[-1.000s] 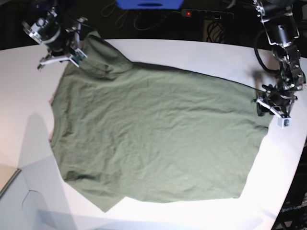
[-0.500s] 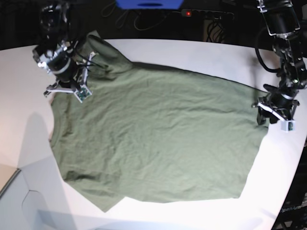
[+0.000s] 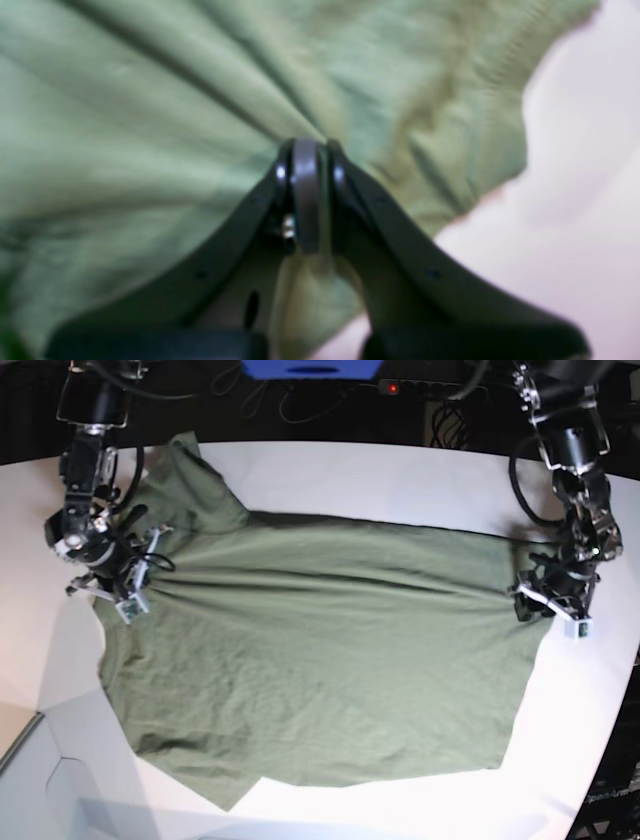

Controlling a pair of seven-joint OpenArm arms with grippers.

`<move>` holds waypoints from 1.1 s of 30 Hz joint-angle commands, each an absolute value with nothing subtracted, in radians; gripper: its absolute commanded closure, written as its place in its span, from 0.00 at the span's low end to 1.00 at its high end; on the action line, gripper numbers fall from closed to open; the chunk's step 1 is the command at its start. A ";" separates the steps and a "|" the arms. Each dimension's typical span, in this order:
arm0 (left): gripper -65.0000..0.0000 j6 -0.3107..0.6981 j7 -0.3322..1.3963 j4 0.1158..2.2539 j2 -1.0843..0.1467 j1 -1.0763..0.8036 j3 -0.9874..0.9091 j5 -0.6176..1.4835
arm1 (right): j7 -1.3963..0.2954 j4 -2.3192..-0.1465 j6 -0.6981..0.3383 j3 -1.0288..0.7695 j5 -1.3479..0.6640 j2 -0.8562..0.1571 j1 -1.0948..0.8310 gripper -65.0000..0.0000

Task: Layout the t-shirt on the table in an organized manner, then fold the t-shirt properly
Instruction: 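Pinch the shirt with both grippers and pull to smooth wrinkles, then grasp the shirt hem with the left gripper and drag it outward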

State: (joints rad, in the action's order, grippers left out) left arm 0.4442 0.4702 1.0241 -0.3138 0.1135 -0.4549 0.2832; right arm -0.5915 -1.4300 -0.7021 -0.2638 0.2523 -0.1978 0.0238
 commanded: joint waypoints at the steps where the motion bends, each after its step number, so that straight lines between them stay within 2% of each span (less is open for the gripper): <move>1: 0.57 0.427 0.541 1.043 -0.331 0.087 -0.461 0.257 | -0.608 -1.442 -0.698 -0.282 0.271 -0.220 0.036 0.96; 7: 0.56 0.427 0.553 1.271 -0.297 0.018 -0.611 0.259 | -0.608 -1.520 -0.698 -0.278 0.269 -0.196 0.031 0.96; 10: 0.56 0.427 0.553 1.345 -0.271 0.064 -0.650 0.257 | -0.608 -1.535 -0.698 -0.278 0.269 -0.156 0.031 0.96; 14: 0.55 0.427 0.552 1.330 -0.275 0.205 -0.644 0.246 | -0.608 -1.527 -0.698 -0.278 0.269 -0.131 0.027 0.96; 16: 0.48 0.421 0.549 1.257 -0.278 0.305 -0.642 0.245 | -0.608 -1.529 -0.698 -0.278 0.269 -0.127 0.007 0.96; 19: 0.27 0.418 0.541 1.026 -0.298 0.515 -0.576 0.186 | -0.608 -1.532 -0.698 -0.277 0.269 -0.127 -0.001 0.96; 21: 0.15 0.418 0.470 0.825 -0.309 0.638 -0.526 0.136 | -0.615 -1.534 -0.698 -0.275 0.274 -0.128 -0.013 0.96; 23: 0.08 0.418 0.337 0.644 -0.309 0.731 -0.479 0.094 | -0.615 -1.535 -0.698 -0.278 0.274 -0.133 -0.021 0.96; 28: 0.06 0.415 0.065 0.298 -0.303 0.880 -0.335 0.033 | -0.618 -1.590 -0.698 -0.285 0.277 -0.157 -0.067 0.96; 33: 0.06 0.415 0.036 0.240 -0.298 0.875 -0.305 0.035 | -0.618 -1.650 -0.698 -0.286 0.275 -0.156 -0.108 0.96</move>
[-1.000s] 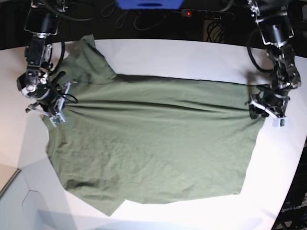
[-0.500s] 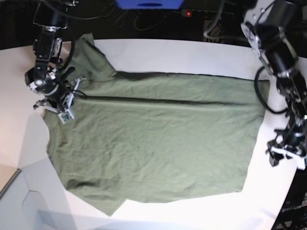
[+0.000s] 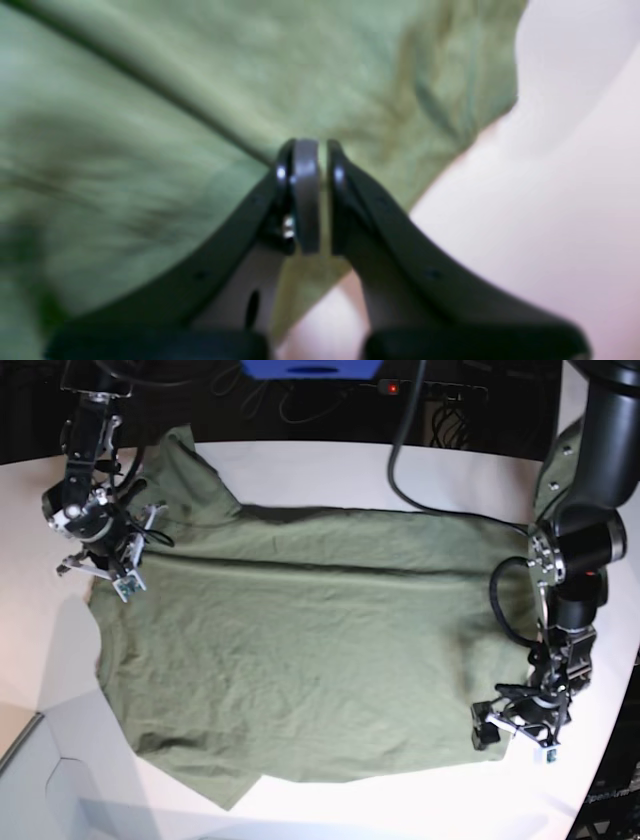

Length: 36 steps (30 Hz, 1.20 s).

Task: Layout the t-shirt on the table in an organized manner, then fold the t-shirt properly
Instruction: 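Grasp the shirt hem with the left gripper and drag it outward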

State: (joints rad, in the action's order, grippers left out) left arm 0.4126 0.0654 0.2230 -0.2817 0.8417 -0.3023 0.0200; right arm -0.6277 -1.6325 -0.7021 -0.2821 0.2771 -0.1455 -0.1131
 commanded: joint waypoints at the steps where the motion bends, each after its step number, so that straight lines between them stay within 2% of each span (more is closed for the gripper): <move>1: 0.06 0.415 0.033 0.246 -0.298 0.857 -0.306 0.035 | -0.618 -1.667 -0.698 -0.286 0.274 -0.156 -0.116 0.96; 11: 0.06 0.415 0.028 0.246 -0.265 0.676 -0.300 0.035 | -0.616 -1.837 -0.698 -0.278 0.272 -0.050 -0.125 0.96; 16: 0.06 0.415 0.068 0.251 -0.265 0.622 -0.298 0.028 | -0.616 -1.850 -0.698 -0.278 0.272 -0.050 -0.124 0.96; 19: 0.06 0.424 0.128 0.323 -0.272 0.562 -0.300 0.031 | -0.616 -1.851 -0.698 -0.278 0.274 -0.050 -0.113 0.96; 22: 0.06 0.424 0.240 0.464 -0.298 0.455 -0.303 0.035 | -0.616 -1.842 -0.698 -0.283 0.274 -0.051 -0.110 0.96; 30: 0.06 0.426 0.499 1.046 -0.297 0.087 -0.305 0.036 | -0.611 -1.840 -0.698 -0.280 0.269 -0.051 -0.110 0.96; 36: 0.06 0.426 0.616 1.376 -0.262 -0.030 -0.351 0.035 | -0.610 -1.840 -0.698 -0.278 0.269 -0.045 -0.110 0.96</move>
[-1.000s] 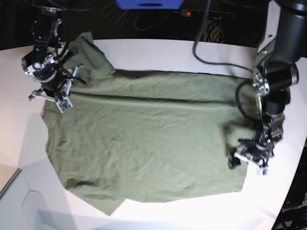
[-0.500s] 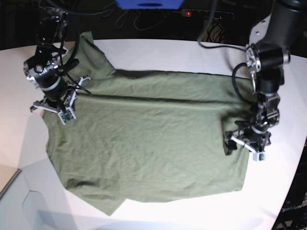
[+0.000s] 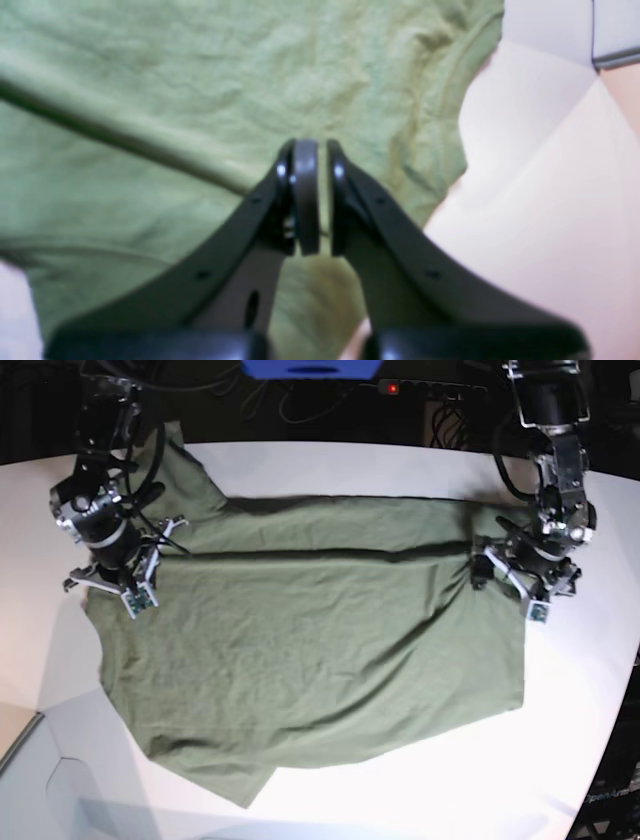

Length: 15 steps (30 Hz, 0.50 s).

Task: Layout the t-shirt on the table in an organized manner, then fold the t-shirt properly
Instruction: 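Grasp the shirt hem with the left gripper and drag it outward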

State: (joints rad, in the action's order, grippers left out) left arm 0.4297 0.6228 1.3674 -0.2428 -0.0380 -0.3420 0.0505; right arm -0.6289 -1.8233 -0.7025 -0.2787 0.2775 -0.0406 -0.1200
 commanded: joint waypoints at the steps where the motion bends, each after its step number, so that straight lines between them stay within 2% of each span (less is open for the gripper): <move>1: 0.06 0.426 0.664 1.440 -0.262 -0.036 -0.357 0.036 | -0.610 -1.840 -0.698 -0.278 0.269 -0.045 -0.110 0.96; 5: 0.06 0.426 0.831 1.632 -0.262 -0.045 -0.361 0.036 | -0.610 -1.840 -0.698 -0.278 0.269 -0.050 -0.110 0.96; 10: 0.06 0.426 0.897 1.759 -0.263 -0.036 -0.367 0.036 | -0.610 -1.840 -0.698 -0.278 0.269 -0.050 -0.110 0.96; 13: 0.06 0.426 0.889 1.727 -0.255 0.045 -0.440 0.036 | -0.610 -1.840 -0.698 -0.278 0.269 -0.050 -0.110 0.96; 15: 0.06 0.426 0.862 1.595 -0.237 0.137 -0.490 0.028 | -0.610 -1.840 -0.698 -0.278 0.269 -0.050 -0.110 0.96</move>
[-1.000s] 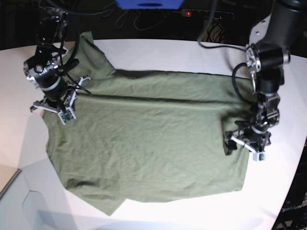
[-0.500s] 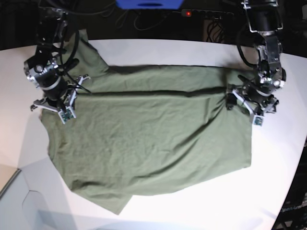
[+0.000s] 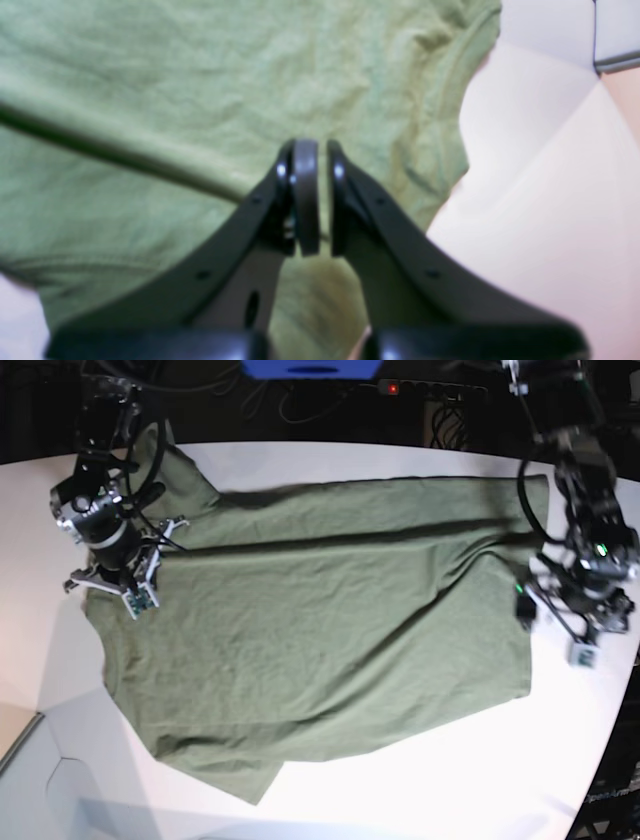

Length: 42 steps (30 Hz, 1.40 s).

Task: Layout the t-shirt on the table in an organized manner, then fold the t-shirt properly
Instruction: 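Grasp the shirt hem with the left gripper and drag it outward, then move the left gripper to the shirt middle and pinch a wrinkle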

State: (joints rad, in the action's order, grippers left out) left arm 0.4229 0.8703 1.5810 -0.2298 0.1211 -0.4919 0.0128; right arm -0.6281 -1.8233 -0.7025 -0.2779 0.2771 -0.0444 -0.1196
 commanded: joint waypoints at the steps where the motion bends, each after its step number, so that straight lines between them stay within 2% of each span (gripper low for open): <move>1: 0.06 0.426 0.840 1.520 -0.236 0.180 -0.516 0.031 | -0.610 -1.840 -0.698 -0.278 0.269 -0.050 -0.110 0.96; 8: 0.06 0.426 0.638 0.990 -0.237 0.458 -0.605 0.028 | -0.610 -1.840 -0.698 -0.278 0.269 -0.050 -0.110 0.96; 12: 0.06 0.417 0.501 0.774 -0.245 0.536 -0.605 0.027 | -0.611 -1.840 -0.698 -0.278 0.269 -0.050 -0.110 0.96; 19: 0.06 0.415 0.360 0.550 -0.257 0.591 -0.602 0.027 | -0.615 -1.840 -0.698 -0.278 0.271 -0.050 -0.111 0.96; 27: 0.07 0.415 0.285 0.481 -0.257 0.587 -0.593 0.027 | -0.613 -1.840 -0.698 -0.278 0.271 -0.051 -0.111 0.96; 29: 0.13 0.415 0.280 0.475 -0.255 0.587 -0.552 0.030 | -0.613 -1.840 -0.698 -0.278 0.271 -0.051 -0.113 0.96; 31: 0.26 0.415 0.278 0.475 -0.255 0.587 -0.513 0.035 | -0.613 -1.840 -0.698 -0.278 0.271 -0.051 -0.116 0.96; 38: 0.93 0.415 0.278 0.496 -0.228 0.591 -0.473 0.036 | -0.615 -1.839 -0.698 -0.278 0.271 -0.051 -0.116 0.96; 39: 1.00 0.415 0.278 0.521 -0.226 0.591 -0.473 0.036 | -0.615 -1.839 -0.698 -0.278 0.271 -0.051 -0.116 0.96; 42: 0.98 0.415 0.286 0.605 -0.223 0.585 -0.473 0.036 | -0.615 -1.831 -0.698 -0.278 0.272 -0.051 -0.116 0.96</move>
State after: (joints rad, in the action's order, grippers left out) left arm 0.4129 0.3153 0.5827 -0.2073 0.5503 -0.4732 0.0242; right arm -0.6315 -1.8194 -0.7025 -0.2768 0.2768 -0.0444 -0.1257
